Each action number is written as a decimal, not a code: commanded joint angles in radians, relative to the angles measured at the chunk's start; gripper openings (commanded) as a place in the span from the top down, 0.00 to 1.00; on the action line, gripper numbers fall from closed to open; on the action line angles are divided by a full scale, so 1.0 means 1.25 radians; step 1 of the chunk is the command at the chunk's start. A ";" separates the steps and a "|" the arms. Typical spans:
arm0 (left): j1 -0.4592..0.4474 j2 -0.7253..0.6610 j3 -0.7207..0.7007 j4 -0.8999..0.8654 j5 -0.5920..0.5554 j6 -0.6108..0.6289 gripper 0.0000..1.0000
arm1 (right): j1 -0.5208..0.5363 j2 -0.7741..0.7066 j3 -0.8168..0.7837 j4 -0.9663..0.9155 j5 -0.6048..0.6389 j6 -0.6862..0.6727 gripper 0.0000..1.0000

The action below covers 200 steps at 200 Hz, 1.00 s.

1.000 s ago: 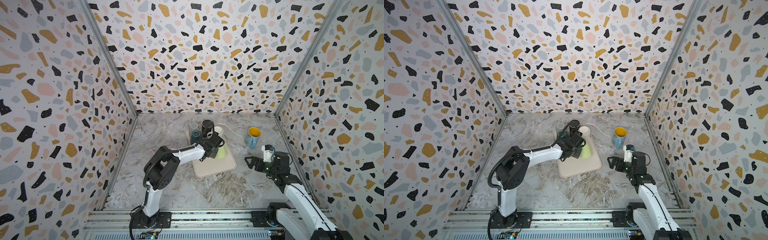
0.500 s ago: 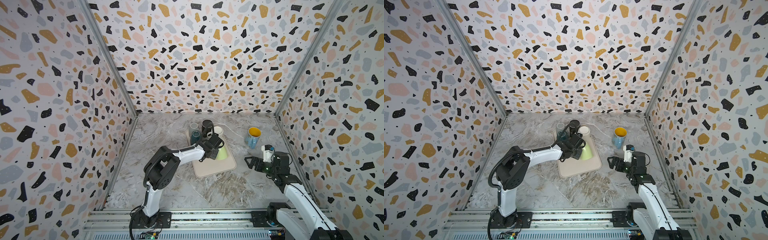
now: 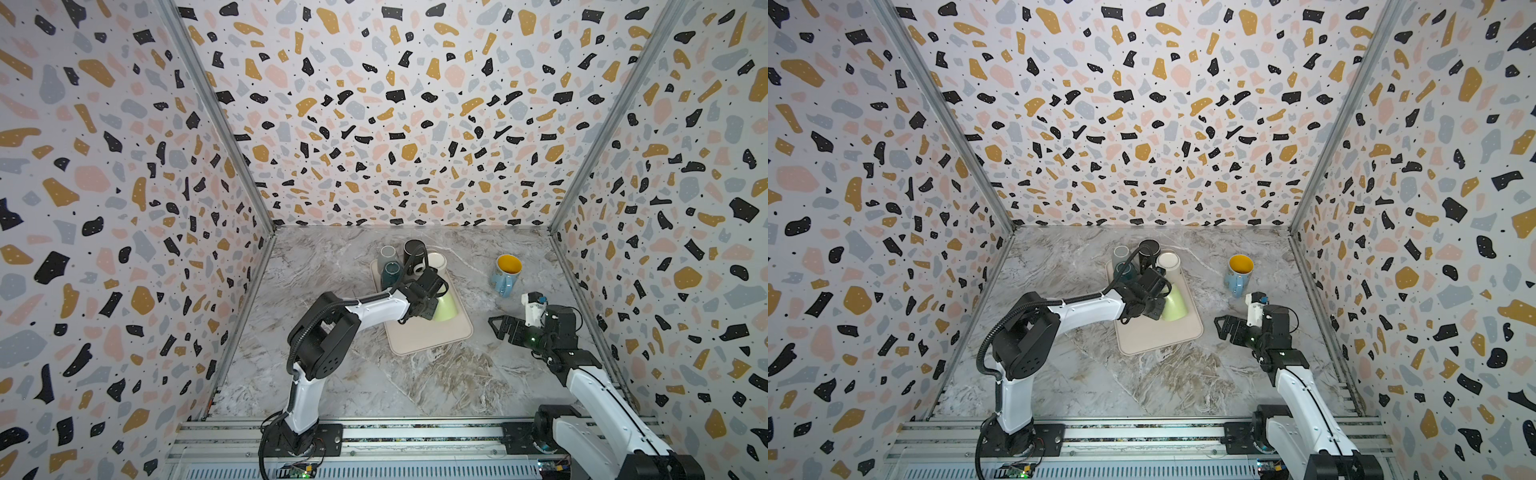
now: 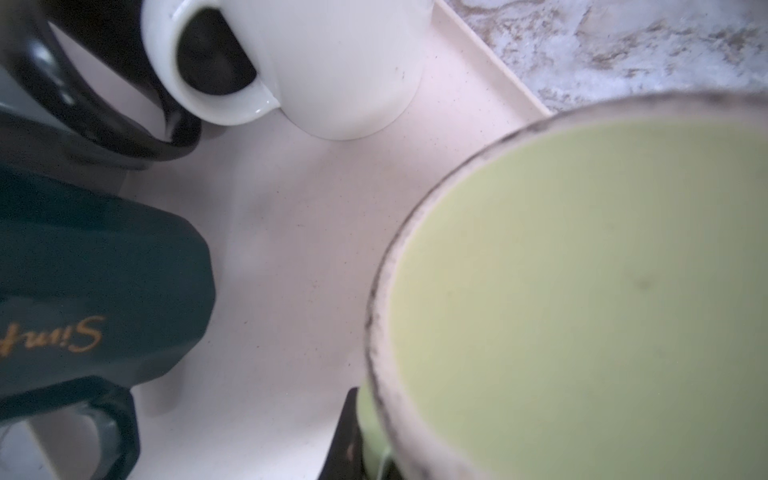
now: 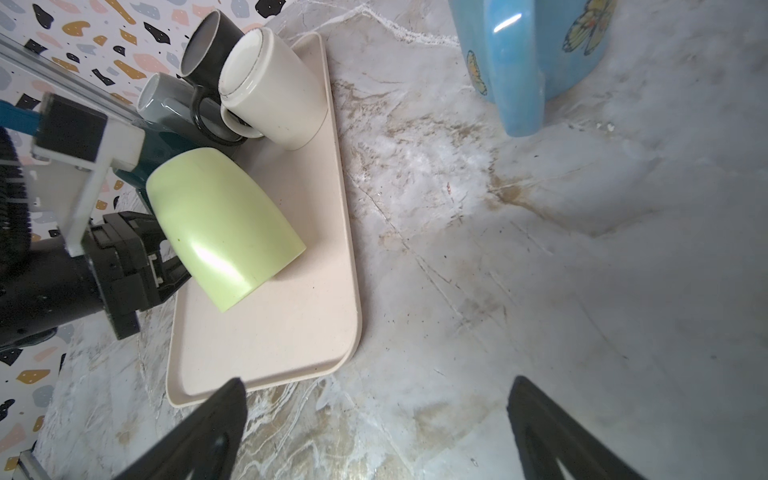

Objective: Turn the mug right side up
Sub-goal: Pick up the mug from the tray.

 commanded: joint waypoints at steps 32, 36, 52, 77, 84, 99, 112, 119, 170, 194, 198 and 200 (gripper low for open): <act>-0.002 -0.041 0.002 0.039 0.013 -0.010 1.00 | -0.001 -0.005 -0.003 0.014 -0.002 0.001 0.01; -0.002 -0.040 0.003 0.038 0.013 -0.010 1.00 | -0.001 -0.006 -0.003 0.014 -0.002 0.002 0.01; -0.002 -0.040 0.003 0.038 0.011 -0.014 1.00 | -0.001 -0.004 -0.003 0.016 -0.005 0.001 0.01; -0.001 -0.040 0.007 0.039 0.008 -0.018 1.00 | 0.000 -0.005 -0.005 0.017 -0.008 0.003 0.01; -0.002 -0.041 0.007 0.042 0.011 -0.018 1.00 | -0.001 -0.005 -0.006 0.018 -0.009 0.003 0.01; -0.002 -0.046 0.002 0.054 0.017 -0.019 1.00 | -0.001 -0.007 -0.010 0.021 -0.017 0.003 0.01; -0.002 -0.050 -0.001 0.067 0.021 -0.020 1.00 | 0.000 -0.012 -0.013 0.026 -0.026 0.005 0.01; -0.002 -0.052 -0.002 0.071 0.023 -0.020 1.00 | -0.001 -0.015 -0.014 0.027 -0.027 0.004 0.01; -0.001 -0.069 -0.024 0.130 0.055 -0.024 1.00 | -0.001 -0.010 -0.003 0.024 -0.032 0.004 0.01; -0.001 -0.066 -0.018 0.134 0.064 -0.021 1.00 | -0.002 -0.009 -0.003 0.027 -0.042 0.007 0.01; -0.001 -0.066 -0.017 0.134 0.066 -0.021 1.00 | -0.001 -0.009 -0.003 0.027 -0.043 0.007 0.01; -0.001 -0.065 -0.017 0.133 0.066 -0.021 1.00 | -0.001 -0.009 -0.003 0.027 -0.043 0.007 0.01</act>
